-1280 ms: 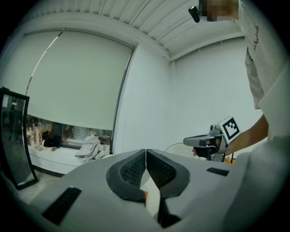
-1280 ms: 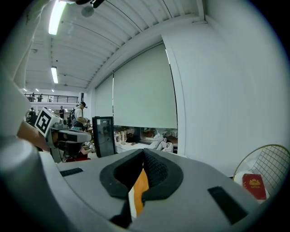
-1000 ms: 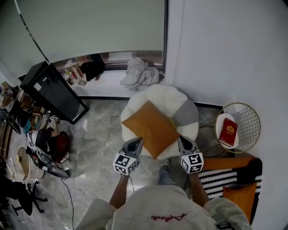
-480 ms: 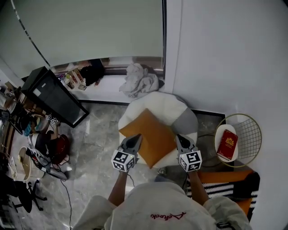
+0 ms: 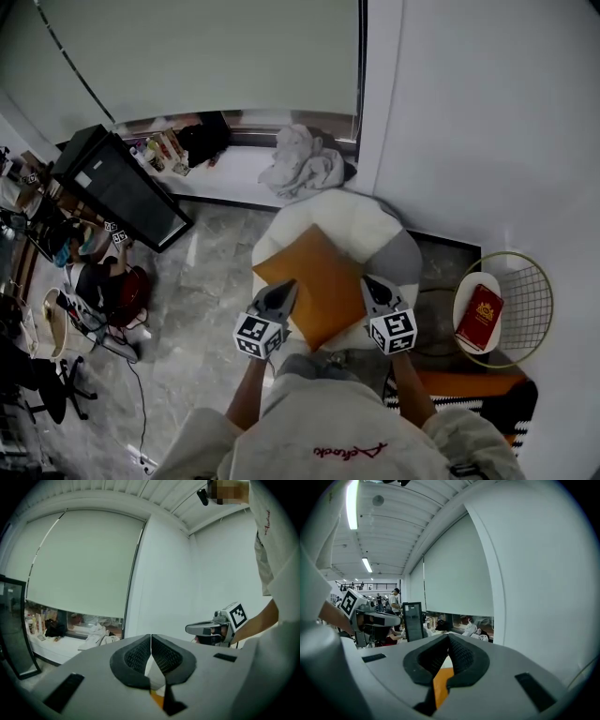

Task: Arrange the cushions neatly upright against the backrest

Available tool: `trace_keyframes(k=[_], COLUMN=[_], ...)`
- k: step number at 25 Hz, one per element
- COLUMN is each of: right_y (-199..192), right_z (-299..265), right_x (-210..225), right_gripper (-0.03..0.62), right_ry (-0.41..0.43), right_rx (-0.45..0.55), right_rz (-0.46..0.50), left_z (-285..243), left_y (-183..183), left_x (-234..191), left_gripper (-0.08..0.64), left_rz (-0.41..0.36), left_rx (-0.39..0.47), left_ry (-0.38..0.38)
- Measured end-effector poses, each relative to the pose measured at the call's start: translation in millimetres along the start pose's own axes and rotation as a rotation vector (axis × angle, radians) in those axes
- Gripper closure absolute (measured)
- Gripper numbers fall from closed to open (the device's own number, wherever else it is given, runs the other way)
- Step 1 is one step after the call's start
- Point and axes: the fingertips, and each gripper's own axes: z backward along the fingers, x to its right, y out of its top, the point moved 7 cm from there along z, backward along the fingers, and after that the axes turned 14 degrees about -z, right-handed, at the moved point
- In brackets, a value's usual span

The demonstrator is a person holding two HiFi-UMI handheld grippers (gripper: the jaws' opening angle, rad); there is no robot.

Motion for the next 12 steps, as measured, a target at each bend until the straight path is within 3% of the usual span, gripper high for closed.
trace_keyframes(k=[12], right_y=[-4.4], right_z=[-63.9], right_x=[13.8], right_gripper=[0.566], right_ry=[-0.067], right_rx=[-0.039], right_rz=[-0.037], left_z=[-20.9], left_y=[-28.6], left_x=[-61.6], left_gripper=[0.528], left_rz=[0.029], left_rx=[-0.032], left_ry=[-0.037])
